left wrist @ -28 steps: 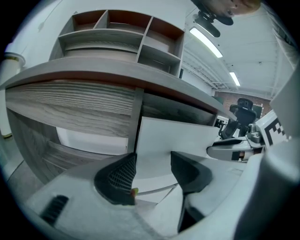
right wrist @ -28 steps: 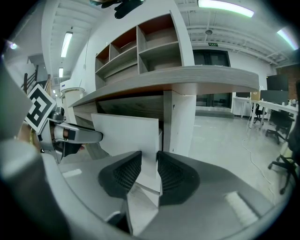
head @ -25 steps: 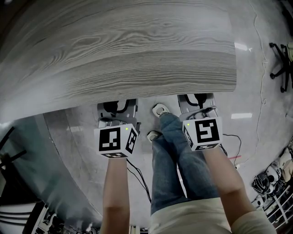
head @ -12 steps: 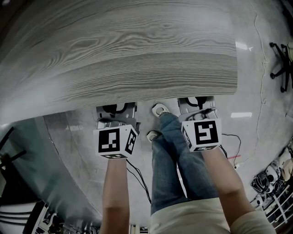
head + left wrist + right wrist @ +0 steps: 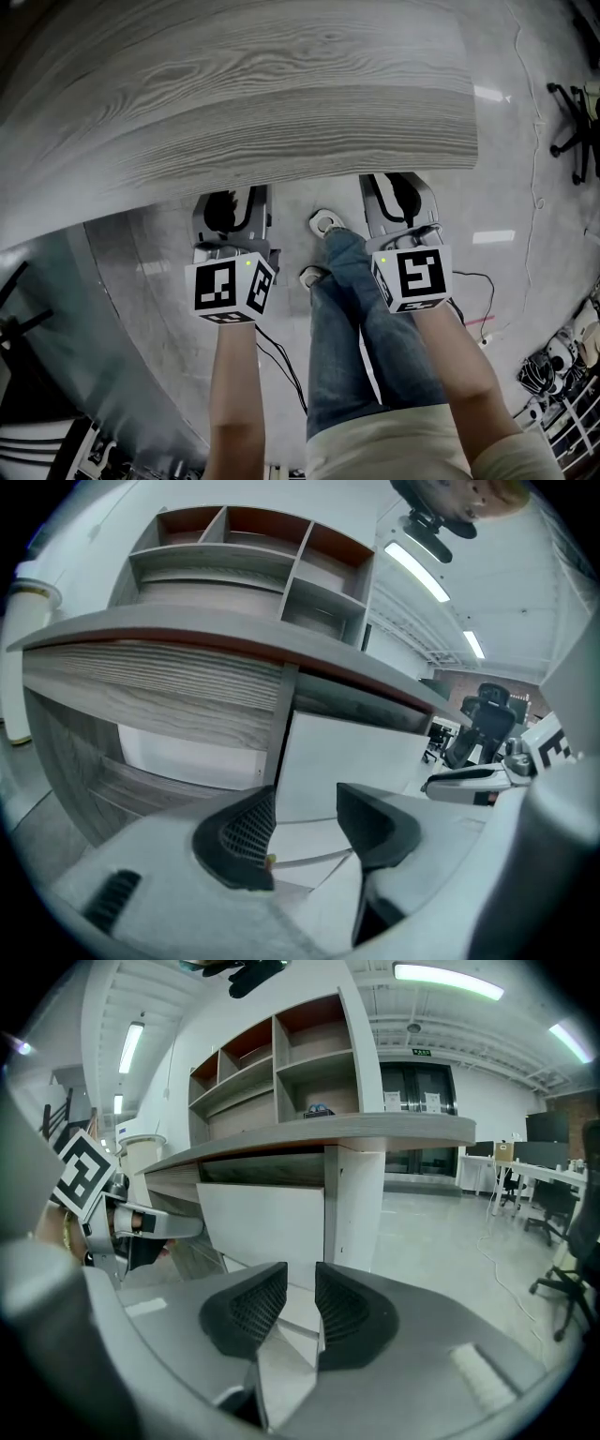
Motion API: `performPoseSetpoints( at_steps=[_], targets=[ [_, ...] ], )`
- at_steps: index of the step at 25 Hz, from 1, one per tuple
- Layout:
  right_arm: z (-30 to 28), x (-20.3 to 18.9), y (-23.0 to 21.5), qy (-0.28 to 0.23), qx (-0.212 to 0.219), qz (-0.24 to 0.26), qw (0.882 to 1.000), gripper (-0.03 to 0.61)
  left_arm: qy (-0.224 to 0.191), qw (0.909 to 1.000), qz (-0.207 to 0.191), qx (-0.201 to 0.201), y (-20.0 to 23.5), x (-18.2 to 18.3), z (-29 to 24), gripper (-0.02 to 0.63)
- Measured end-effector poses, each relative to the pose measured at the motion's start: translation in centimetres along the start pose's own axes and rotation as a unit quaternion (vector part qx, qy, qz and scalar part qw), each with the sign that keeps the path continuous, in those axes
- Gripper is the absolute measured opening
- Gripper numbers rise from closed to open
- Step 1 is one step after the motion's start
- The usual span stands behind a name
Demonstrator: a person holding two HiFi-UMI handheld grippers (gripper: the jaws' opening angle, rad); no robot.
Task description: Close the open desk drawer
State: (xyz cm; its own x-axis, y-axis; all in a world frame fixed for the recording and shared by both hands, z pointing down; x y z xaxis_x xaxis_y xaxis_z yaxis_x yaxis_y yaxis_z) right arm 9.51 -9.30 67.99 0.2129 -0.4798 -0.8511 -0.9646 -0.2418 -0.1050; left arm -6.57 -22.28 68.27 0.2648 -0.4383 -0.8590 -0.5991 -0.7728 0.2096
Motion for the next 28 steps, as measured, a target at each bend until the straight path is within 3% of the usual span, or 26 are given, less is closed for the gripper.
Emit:
performPoseSetpoints(
  at_steps=[10, 28],
  targets=[
    [4.7, -2.4, 4.6, -0.001, 0.01, -0.012, 1.0, 0.004, 0.01, 0.9997, -0.001, -0.023, -3.1, -2.8, 6.0, 0.109],
    [14.1, -1.2, 10.9, -0.041, 0.026, 0.008, 0.999, 0.002, -0.033, 0.9988, -0.005, -0.035, -6.9, -1.6, 16.7, 0.0]
  ],
)
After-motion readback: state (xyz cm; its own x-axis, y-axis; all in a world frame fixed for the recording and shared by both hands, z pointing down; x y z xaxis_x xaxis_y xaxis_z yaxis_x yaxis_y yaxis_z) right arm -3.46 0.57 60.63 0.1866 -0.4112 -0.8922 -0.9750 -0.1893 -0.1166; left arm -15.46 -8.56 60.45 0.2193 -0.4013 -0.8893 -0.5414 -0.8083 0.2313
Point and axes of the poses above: the fingertips, and each gripper's own axes: z backward along the fingers, y to its left, x out of its top, the point moved 5 cm from there along z, backward along the fingers, and after that the axes turned 3 degrees about -z, right-handed, at the moved point
